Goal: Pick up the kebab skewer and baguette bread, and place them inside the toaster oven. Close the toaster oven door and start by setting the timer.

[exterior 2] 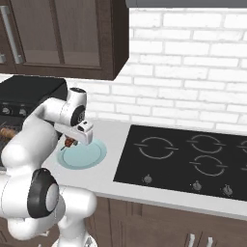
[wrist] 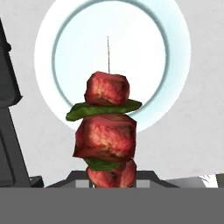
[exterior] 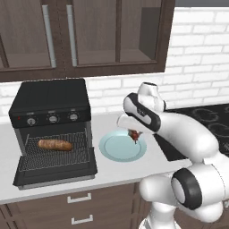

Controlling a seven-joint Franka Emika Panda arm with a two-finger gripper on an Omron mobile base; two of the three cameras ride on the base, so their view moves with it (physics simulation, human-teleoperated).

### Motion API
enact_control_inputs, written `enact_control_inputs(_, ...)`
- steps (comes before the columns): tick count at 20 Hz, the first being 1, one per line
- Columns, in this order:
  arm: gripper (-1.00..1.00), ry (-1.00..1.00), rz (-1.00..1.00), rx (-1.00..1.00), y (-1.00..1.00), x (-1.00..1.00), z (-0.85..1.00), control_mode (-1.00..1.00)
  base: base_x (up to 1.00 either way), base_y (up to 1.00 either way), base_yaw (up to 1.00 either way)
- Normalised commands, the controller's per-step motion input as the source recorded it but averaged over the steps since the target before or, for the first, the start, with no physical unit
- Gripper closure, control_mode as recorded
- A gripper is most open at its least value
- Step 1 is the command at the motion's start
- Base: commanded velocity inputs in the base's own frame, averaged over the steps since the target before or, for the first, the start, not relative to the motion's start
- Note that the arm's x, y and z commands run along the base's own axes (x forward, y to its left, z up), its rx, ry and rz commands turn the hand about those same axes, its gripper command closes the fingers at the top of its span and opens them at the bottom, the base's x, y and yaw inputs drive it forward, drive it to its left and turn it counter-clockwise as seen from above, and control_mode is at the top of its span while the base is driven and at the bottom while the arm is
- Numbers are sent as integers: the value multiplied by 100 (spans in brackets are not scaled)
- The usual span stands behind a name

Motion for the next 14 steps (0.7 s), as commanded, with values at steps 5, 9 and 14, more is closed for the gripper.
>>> enact_control_inputs(5, 100, 0, -32, 8, 46, -61, 39, -100, 0, 0, 0)
enact_control_inputs(9, 100, 0, -45, 9, 40, -56, 38, -100, 0, 0, 0)
enact_control_inputs(14, 100, 0, -53, 12, 27, -44, 46, -100, 0, 0, 0)
